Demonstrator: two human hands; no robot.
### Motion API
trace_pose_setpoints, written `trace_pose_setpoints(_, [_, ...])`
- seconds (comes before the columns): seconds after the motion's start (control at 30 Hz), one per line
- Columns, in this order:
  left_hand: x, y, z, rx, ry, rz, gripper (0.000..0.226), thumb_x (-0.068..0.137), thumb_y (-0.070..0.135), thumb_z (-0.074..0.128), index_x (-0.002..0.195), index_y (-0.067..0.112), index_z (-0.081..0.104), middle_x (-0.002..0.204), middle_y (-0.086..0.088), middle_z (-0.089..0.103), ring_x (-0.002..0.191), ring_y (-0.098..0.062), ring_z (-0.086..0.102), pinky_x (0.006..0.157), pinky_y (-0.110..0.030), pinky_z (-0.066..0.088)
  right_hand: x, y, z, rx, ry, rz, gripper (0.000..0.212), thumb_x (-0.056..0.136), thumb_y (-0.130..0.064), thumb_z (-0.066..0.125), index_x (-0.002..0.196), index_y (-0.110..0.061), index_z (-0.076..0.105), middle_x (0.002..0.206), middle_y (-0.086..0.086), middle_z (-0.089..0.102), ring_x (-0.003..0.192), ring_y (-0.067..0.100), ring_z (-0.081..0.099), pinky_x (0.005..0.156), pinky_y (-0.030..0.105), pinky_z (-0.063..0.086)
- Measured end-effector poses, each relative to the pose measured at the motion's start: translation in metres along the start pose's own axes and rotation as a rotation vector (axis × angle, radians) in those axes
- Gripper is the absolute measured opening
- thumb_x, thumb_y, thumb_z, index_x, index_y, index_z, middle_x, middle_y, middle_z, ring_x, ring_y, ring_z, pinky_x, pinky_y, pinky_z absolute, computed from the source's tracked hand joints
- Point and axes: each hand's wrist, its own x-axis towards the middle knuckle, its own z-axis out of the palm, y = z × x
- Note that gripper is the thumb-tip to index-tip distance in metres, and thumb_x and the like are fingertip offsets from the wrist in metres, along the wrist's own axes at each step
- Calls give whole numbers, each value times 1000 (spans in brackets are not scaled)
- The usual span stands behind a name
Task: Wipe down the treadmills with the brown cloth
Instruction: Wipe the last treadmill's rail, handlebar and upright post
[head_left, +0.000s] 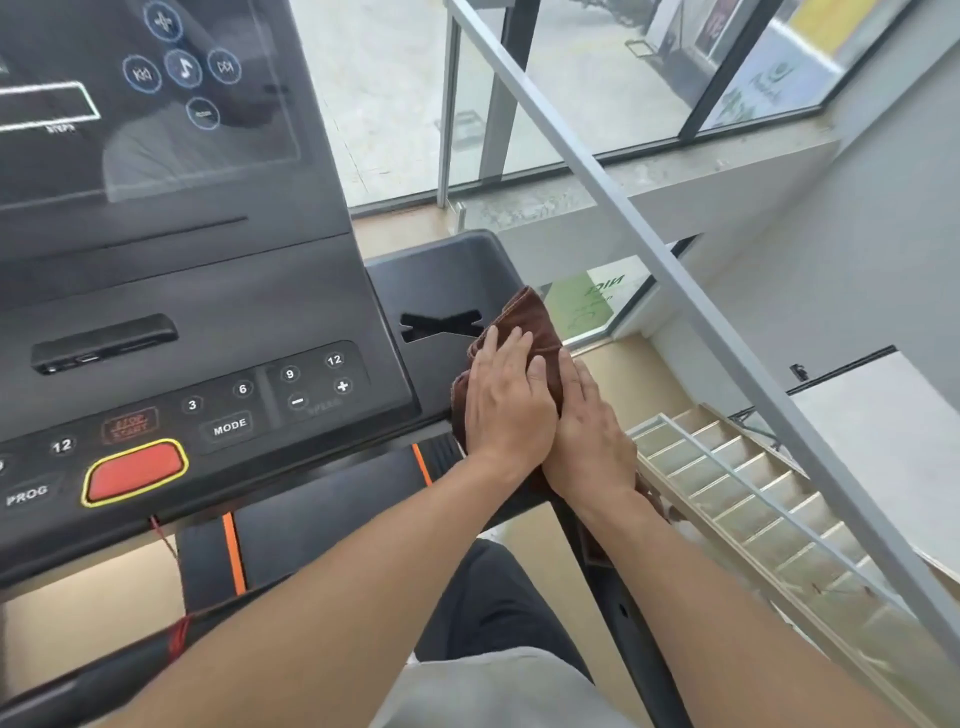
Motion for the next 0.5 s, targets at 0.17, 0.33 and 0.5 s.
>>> trace_pose_setpoints(0.17, [38,7,2,158,-144,60,54,109,39,22,159,20,33,169,8,17,156,-7,-5,125,-30,-14,27,-12,-10,110,-42,22,63,104,-55,32,160,-39,7,161,-4,36,135,27,51,106,50,43])
trace_pose_setpoints(0.33, [96,5,-12,249,-254,135,57,109,42,21,160,19,31,170,6,15,156,-9,-9,126,-33,-13,68,-31,-16,152,-51,50,48,106,-46,30,152,-34,30,139,6,61,121,35,60,96,51,45])
trace_pose_setpoints(0.5, [141,7,-10,448,-232,127,62,107,51,15,160,20,28,170,2,15,157,-12,-10,126,-38,-13,115,-43,-15,143,-85,10,43,101,-35,41,142,-24,44,124,12,67,113,41,62,83,42,43])
